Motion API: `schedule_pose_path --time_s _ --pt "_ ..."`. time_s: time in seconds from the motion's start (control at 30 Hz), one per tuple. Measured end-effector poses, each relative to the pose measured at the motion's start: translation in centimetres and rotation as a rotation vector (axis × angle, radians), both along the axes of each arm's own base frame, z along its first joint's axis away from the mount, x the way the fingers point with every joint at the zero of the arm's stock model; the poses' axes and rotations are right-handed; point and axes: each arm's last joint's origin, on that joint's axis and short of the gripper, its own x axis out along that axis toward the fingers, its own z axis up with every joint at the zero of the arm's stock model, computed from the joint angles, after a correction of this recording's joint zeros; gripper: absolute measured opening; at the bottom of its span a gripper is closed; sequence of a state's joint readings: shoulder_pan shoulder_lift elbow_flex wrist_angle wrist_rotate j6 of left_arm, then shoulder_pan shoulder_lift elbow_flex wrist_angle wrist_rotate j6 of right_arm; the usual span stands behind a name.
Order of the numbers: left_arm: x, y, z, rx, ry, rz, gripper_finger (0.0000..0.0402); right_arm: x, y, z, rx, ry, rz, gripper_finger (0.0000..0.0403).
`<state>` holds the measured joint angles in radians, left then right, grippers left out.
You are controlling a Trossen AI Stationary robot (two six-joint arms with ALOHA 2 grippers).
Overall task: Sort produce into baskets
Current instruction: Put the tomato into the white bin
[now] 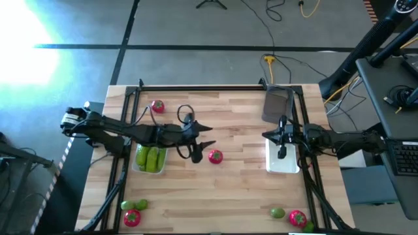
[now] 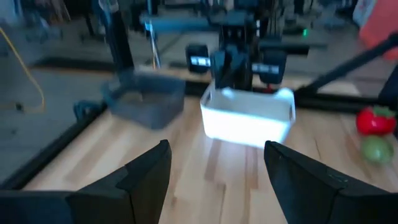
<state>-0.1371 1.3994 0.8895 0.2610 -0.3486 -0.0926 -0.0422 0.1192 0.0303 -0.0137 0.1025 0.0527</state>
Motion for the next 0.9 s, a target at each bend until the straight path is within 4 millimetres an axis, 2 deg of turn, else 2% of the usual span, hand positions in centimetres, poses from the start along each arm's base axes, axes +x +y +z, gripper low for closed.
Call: schedule_pose_path --time_s 0.1,0.17,0.3,0.43,0.5,0.6,0.67,0.9 --pt "-0.4 0.0 -0.9 0.020 -0.043 -0.007 0.0240 0.1 -0.1 0.4 -0.059 -0.046 -0.020 0.0013" --pt "-0.8 0.1 -1.5 0.024 -0.031 -0.008 0.0240 0.1 -0.1 1.3 -0.075 -0.136 -0.033 0.0013" --pt "-1.7 0.0 -2.4 0.022 -0.010 -0.013 0.0240 -0.1 -0.1 2.4 0.143 -0.278 -0.030 0.0013" --pt "-2.7 -0.3 -3.1 0.010 -0.024 -0.051 0.0240 -0.2 -0.3 3.7 0.239 -0.436 -0.063 0.0013" --pt "-3.3 -0.2 -3.1 0.013 -0.024 -0.057 0.0240 0.0 0.0 4.1 0.275 -0.473 0.015 0.0013" --pt "-4.4 0.0 -2.6 0.037 -0.041 -0.059 0.0240 1.1 1.0 4.6 0.343 -0.372 0.196 0.0013" --pt "-5.2 0.1 -2.0 0.076 -0.061 -0.067 0.0240 2.7 1.8 4.4 0.375 -0.220 0.234 0.0013" --pt "-7.9 0.7 -0.2 0.127 -0.068 -0.050 0.0240 8.4 4.5 6.0 0.194 0.150 0.085 0.0013"
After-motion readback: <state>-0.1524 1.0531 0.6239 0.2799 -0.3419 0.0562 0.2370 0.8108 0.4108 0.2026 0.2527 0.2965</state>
